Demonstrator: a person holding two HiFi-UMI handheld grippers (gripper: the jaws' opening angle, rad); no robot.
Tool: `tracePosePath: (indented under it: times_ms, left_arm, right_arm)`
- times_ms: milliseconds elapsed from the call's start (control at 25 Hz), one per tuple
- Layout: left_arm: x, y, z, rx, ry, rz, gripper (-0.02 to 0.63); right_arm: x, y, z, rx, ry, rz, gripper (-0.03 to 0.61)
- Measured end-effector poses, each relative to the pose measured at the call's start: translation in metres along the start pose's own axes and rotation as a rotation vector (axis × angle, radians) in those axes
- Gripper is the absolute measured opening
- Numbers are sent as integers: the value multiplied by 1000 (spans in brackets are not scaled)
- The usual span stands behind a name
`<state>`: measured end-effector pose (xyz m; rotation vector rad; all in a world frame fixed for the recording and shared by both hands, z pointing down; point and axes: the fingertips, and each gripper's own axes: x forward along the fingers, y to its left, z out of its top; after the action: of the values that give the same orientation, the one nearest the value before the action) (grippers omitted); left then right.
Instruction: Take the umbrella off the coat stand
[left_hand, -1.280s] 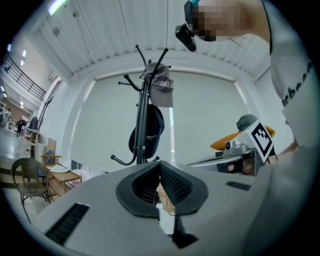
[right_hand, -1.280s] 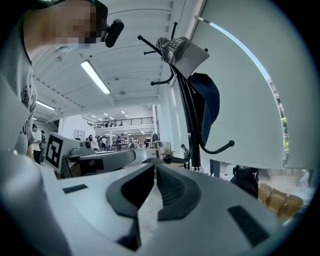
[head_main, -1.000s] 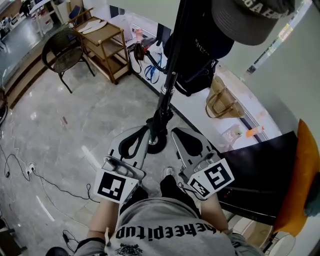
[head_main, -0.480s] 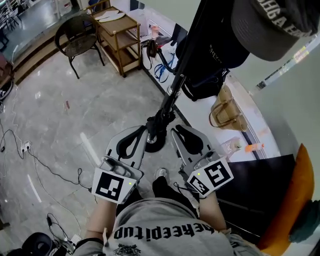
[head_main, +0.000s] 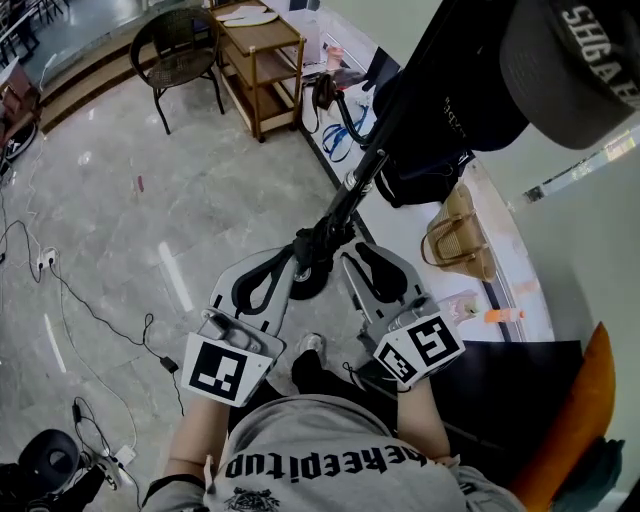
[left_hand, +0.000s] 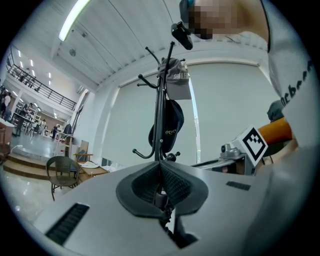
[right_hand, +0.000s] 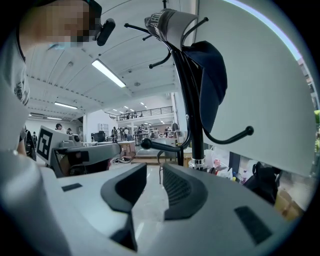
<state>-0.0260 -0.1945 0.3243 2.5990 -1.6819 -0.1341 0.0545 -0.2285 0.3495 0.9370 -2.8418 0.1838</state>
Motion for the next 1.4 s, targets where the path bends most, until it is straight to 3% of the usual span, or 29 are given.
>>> tracePosePath:
  times_ms: [440, 960, 1400]
  left_arm:
    - [-1, 0, -14, -22, 17, 53, 17]
    - [-8, 8, -23, -19, 48, 97, 17]
    - [-16, 19, -27, -24, 53, 153, 17]
  right_arm:
    - [7, -9, -24, 15, 61, 39, 123]
    - [27, -36, -54, 43, 125, 13, 159]
    - [49, -59, -73, 40, 172, -57, 206]
